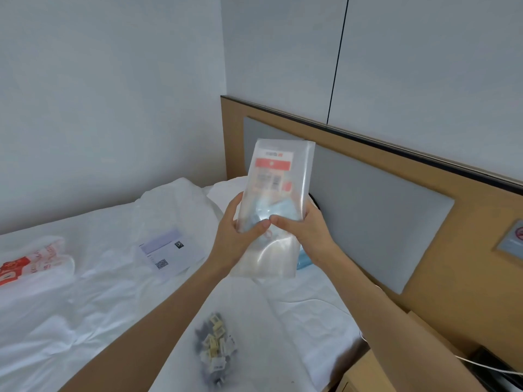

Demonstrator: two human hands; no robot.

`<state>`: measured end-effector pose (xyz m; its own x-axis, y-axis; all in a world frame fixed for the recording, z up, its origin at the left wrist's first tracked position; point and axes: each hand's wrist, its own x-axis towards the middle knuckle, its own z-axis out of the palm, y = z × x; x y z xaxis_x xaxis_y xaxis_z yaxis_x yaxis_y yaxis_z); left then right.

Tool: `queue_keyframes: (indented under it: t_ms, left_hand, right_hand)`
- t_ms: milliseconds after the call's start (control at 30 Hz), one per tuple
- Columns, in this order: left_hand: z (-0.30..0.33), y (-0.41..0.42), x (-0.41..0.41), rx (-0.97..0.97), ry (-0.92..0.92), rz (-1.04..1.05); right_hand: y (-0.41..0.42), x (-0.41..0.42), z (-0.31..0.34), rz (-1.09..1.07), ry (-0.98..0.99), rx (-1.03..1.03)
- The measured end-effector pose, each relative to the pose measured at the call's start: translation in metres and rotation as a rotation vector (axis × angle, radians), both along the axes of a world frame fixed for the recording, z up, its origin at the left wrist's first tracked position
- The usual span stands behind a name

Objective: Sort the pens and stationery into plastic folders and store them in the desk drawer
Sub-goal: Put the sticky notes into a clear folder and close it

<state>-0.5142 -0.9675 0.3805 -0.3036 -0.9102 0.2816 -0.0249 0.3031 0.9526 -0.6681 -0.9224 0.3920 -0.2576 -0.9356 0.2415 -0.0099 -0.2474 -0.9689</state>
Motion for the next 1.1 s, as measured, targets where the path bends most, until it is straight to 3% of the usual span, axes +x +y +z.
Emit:
queue_keyframes:
  t_ms: [233, 367, 567, 1100]
  left_hand:
    - [-0.002, 0.003, 0.002, 0.03, 0.066, 0.034]
    - [-0.006, 0.003, 0.001, 0.033, 0.108, 0.068]
    - [0.001, -0.003, 0.004, 0.066, 0.257, 0.188]
    - [-0.002, -0.002, 0.024, 0.033, 0.229, 0.101]
  right_hand:
    - [-0.001, 0.002, 0.003, -0.084, 0.095, 0.004]
    - [0.005, -0.004, -0.002, 0.253, -0.021, 0.116]
    - [0.009, -0.01, -0.015, 0.476, -0.13, 0.242]
    - [0.005, 0.007, -0.01, 0.487, 0.076, 0.327]
